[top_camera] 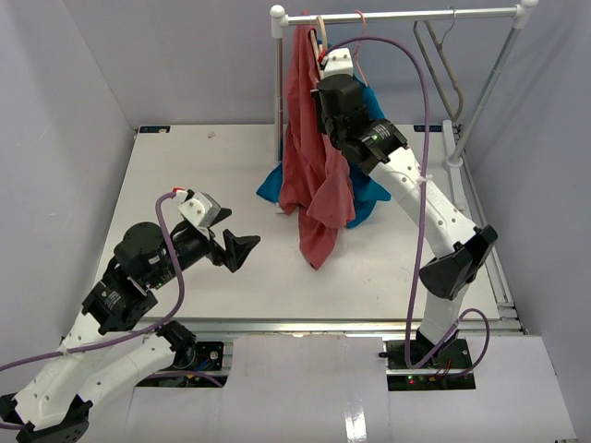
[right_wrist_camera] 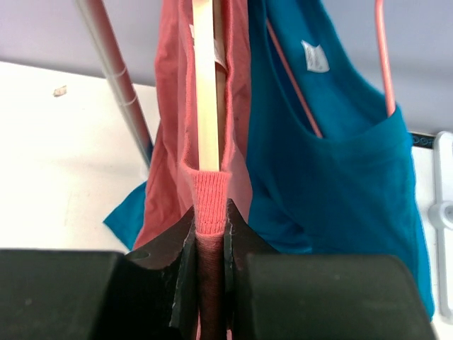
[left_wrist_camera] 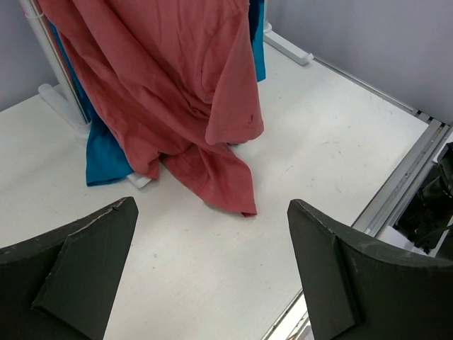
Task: Place the t-shirt on the hanger
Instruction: Place the hanger at the clothesline.
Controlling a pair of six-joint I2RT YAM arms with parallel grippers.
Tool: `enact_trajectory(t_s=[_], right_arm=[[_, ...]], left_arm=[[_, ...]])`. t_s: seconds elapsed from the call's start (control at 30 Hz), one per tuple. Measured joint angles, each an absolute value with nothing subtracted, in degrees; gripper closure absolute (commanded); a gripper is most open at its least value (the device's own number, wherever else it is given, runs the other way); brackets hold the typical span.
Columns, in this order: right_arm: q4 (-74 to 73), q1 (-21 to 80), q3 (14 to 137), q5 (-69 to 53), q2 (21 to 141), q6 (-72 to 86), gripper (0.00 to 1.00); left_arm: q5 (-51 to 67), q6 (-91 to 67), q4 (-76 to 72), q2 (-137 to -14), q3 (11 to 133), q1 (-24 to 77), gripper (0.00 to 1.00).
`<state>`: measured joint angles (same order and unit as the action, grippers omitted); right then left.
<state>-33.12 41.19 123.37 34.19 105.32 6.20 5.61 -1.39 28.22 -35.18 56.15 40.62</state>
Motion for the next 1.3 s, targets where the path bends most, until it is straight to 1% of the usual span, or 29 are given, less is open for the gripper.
enact_trajectory(t_s=[0.17, 0.43, 0.73, 1.17, 1.23, 1.27, 1.3], right_arm=[[-30.1, 40.6, 127.2, 35.5, 109.7, 4.0, 0.92], [-25.1, 37.7, 127.7, 35.5, 113.1, 2.6, 0.92], [-20.9, 35.2, 128.4, 34.6, 116.6, 2.8, 0.92], [-18.3, 34.1, 127.7, 33.2, 118.1, 3.3, 0.92], [-17.9, 34.1, 127.4, 33.1, 118.0, 3.3, 0.92], [-17.7, 34.1, 127.0, 33.0, 117.8, 3.3, 0.90], [-17.5, 34.1, 126.6, 32.9, 117.5, 3.3, 0.86]], left_arm=[[6.2, -1.6, 28.2, -34.3, 55.0, 40.6, 0.02], [8.5, -2.7, 27.8, -31.6, 53.6, 40.6, 0.02], [9.9, -3.3, 25.9, -31.8, 50.9, 40.6, 0.02], [10.0, -3.3, 24.3, -32.6, 49.1, 40.6, 0.02], [10.0, -3.3, 24.1, -32.5, 49.1, 40.6, 0.02], [10.0, -3.3, 24.0, -32.4, 49.1, 40.6, 0.02], [10.0, -3.3, 23.9, -32.3, 49.1, 40.6, 0.02]])
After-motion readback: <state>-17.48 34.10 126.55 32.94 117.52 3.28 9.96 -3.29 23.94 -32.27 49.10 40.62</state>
